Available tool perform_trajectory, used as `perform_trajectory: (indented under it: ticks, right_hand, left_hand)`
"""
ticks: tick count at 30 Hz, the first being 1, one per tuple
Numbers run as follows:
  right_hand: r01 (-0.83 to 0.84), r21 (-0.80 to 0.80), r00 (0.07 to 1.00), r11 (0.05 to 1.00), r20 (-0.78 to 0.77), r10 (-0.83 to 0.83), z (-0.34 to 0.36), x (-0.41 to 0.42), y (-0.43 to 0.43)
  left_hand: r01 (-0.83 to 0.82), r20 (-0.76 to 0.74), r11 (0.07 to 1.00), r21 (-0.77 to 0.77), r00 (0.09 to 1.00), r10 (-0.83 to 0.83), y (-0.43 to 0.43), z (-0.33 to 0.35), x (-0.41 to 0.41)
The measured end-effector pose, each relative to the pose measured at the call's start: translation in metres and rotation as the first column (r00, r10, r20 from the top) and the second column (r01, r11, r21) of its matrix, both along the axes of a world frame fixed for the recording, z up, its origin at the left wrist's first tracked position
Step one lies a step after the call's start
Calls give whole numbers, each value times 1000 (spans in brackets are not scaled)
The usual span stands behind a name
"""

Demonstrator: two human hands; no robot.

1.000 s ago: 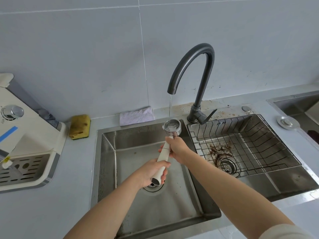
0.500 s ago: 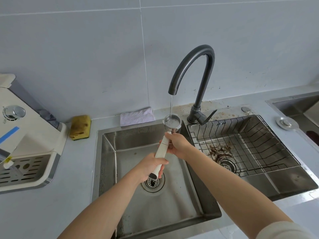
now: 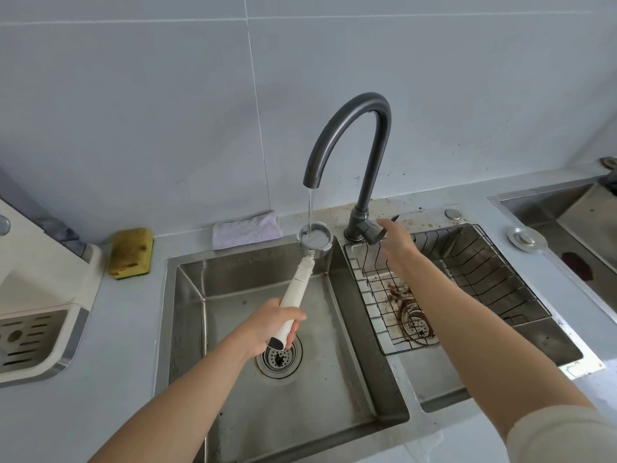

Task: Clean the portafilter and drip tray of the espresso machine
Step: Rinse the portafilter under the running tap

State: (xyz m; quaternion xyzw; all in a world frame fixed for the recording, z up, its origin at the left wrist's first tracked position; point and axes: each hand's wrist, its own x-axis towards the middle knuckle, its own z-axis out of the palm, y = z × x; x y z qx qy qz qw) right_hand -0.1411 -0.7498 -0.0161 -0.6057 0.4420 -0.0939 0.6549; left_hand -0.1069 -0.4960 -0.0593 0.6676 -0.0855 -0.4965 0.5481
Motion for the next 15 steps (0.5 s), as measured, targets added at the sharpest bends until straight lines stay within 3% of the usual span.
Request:
perform_trajectory:
  ticks: [15]
  right_hand:
    - [-66, 45, 997, 997, -35, 68, 1, 20, -1]
  left_hand:
    - [-29, 4, 999, 15, 1000, 29, -2, 2, 3]
